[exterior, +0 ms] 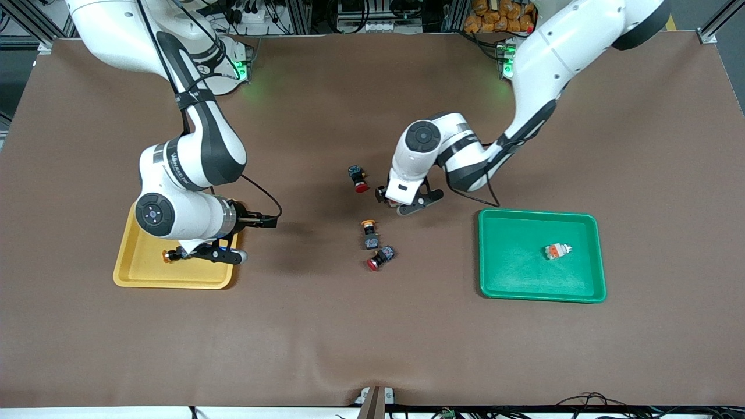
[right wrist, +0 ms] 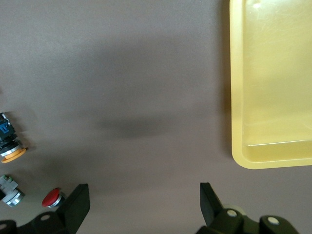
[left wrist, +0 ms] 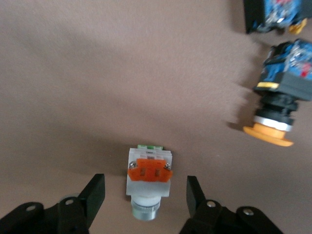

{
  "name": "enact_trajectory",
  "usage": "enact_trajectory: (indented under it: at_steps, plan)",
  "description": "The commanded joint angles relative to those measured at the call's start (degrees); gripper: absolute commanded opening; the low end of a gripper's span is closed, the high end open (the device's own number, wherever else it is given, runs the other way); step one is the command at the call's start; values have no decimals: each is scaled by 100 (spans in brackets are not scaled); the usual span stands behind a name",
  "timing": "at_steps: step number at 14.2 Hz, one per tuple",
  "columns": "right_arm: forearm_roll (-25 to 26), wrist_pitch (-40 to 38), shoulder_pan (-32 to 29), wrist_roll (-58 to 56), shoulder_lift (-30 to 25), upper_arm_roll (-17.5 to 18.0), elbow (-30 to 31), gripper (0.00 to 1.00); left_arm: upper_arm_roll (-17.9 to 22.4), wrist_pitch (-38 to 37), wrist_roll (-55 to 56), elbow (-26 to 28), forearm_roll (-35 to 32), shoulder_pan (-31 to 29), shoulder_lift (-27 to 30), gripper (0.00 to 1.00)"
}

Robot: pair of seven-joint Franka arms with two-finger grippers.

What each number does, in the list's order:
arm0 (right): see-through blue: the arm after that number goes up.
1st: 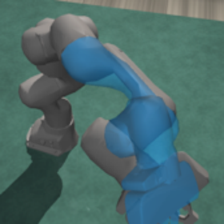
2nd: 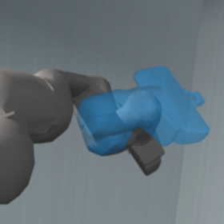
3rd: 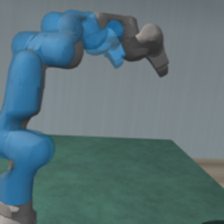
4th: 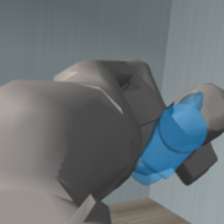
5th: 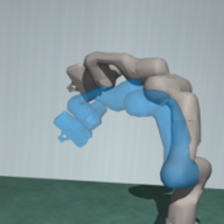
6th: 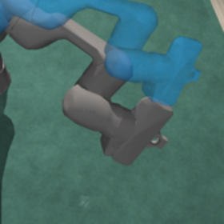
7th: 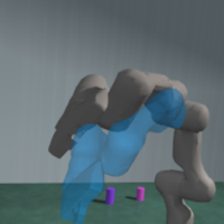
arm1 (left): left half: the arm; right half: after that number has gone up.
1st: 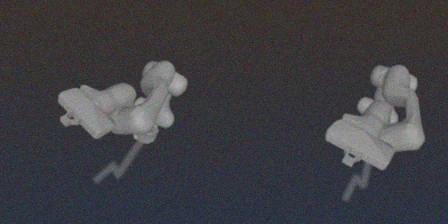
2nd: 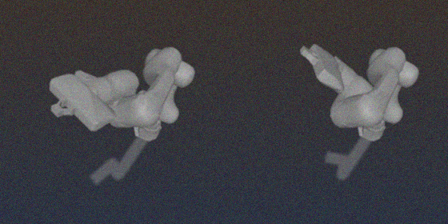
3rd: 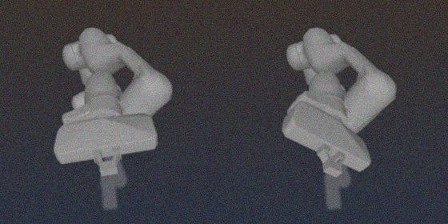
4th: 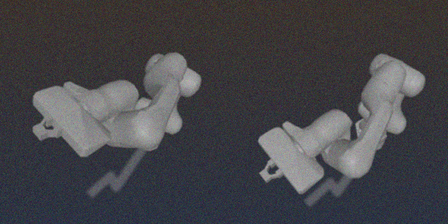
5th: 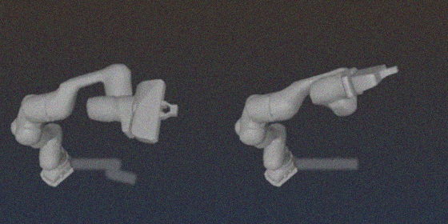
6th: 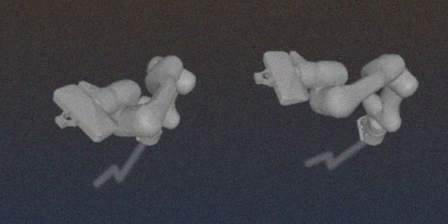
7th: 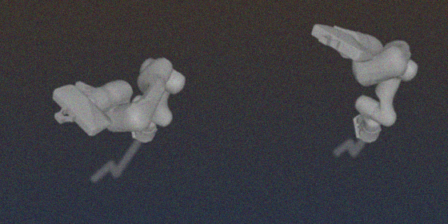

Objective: Place green and yellow buttons in trays
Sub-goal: 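Open the left gripper in the green tray and reach back to the buttons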

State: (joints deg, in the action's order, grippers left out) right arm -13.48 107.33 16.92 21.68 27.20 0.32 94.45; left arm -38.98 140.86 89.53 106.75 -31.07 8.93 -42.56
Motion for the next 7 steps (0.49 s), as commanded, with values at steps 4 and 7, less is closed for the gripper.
enact_trajectory:
  at_steps: [4, 7]
  plan:
    - [-102, 209, 267, -14, -48, -6, 21, 100, 206, 293, 47, -31, -4, 144, -139, 7]
    - [-111, 324, 417, -5, -48, -6, 21, 100, 206, 249, -23, -14, -30, 31, -34, 0]
